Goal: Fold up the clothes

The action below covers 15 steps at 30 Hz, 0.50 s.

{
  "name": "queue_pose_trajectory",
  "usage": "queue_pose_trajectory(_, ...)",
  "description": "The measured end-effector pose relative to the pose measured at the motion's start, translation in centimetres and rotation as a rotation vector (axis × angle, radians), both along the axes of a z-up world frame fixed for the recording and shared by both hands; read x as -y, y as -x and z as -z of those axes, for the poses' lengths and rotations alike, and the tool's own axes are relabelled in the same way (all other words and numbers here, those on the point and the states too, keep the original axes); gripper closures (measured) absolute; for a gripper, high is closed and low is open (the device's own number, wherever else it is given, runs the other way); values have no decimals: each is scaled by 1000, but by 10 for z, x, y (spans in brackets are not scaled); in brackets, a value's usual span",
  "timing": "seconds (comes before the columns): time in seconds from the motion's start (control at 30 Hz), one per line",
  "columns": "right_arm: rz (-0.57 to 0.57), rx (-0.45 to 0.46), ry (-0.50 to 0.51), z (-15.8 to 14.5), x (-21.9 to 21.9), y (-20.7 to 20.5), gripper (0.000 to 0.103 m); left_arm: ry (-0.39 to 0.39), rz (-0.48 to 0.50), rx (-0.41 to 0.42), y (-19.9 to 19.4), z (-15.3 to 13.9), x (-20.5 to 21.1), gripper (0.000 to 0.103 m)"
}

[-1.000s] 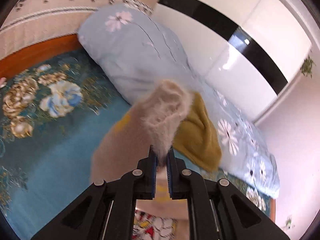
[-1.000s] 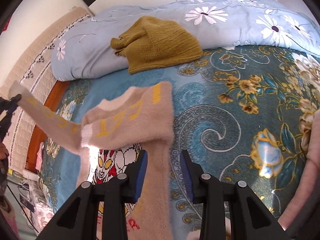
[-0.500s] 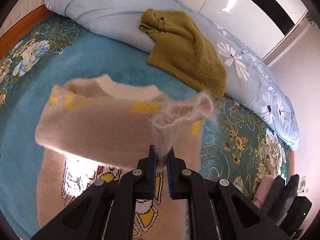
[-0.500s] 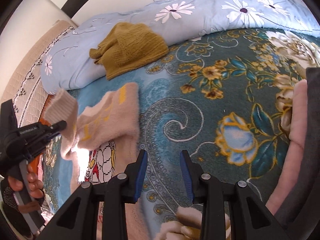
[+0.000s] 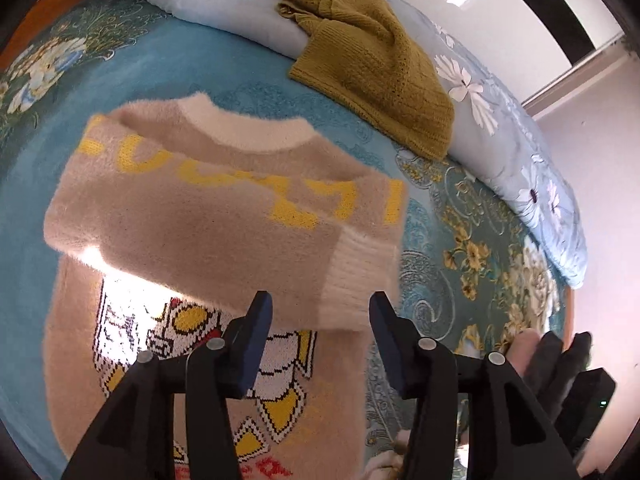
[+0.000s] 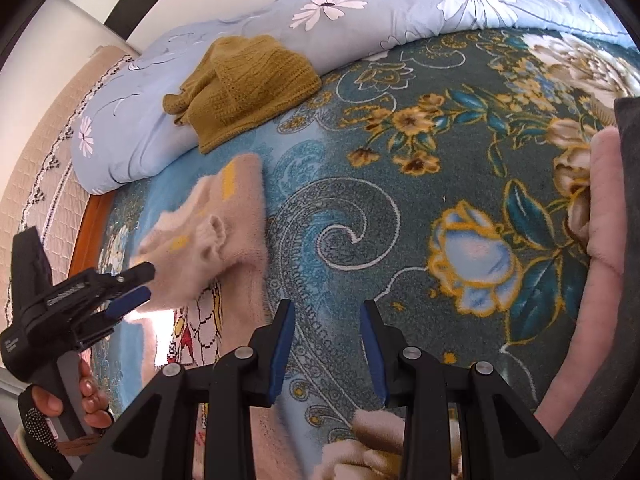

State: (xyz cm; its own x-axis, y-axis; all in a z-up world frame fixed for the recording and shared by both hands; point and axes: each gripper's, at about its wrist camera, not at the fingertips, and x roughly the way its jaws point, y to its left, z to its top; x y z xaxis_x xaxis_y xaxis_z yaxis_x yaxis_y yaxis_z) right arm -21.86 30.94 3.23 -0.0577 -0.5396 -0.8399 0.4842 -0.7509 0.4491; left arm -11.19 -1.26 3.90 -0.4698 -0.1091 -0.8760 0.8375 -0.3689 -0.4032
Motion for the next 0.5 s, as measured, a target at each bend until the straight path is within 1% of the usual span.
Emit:
queue_pose_trajectory(0.1, 1, 8, 13, 0, 3, 0, 66, -38, -77, -96, -26, -10, 3, 49)
queue_pose_trajectory(0.17, 8, 29, 25, 0, 7, 1, 66, -55, -150, -188, -55, -19, 4, 48)
queue_pose_trajectory(0.2, 12, 42, 35, 0, 9, 2, 66, -56, -184, -211, -69, -19, 6, 45)
queue_pose_trajectory(0.3, 3, 77, 77, 0, 21, 3, 66, -62, -343, -232, -126, -18, 6, 43)
queue_pose_trajectory(0.33, -4, 96, 94, 1, 27, 3, 62, -71, -407, -249, -149, -16, 5, 43)
queue_pose_trajectory(0.4, -22, 152, 127, 4, 43, 0, 57, -95, -494, -289, -181, -12, 3, 43)
queue_pose_trajectory(0.5, -61, 242, 163, 15, 75, -5, 56, -119, -598, -344, -225, -14, 0, 43)
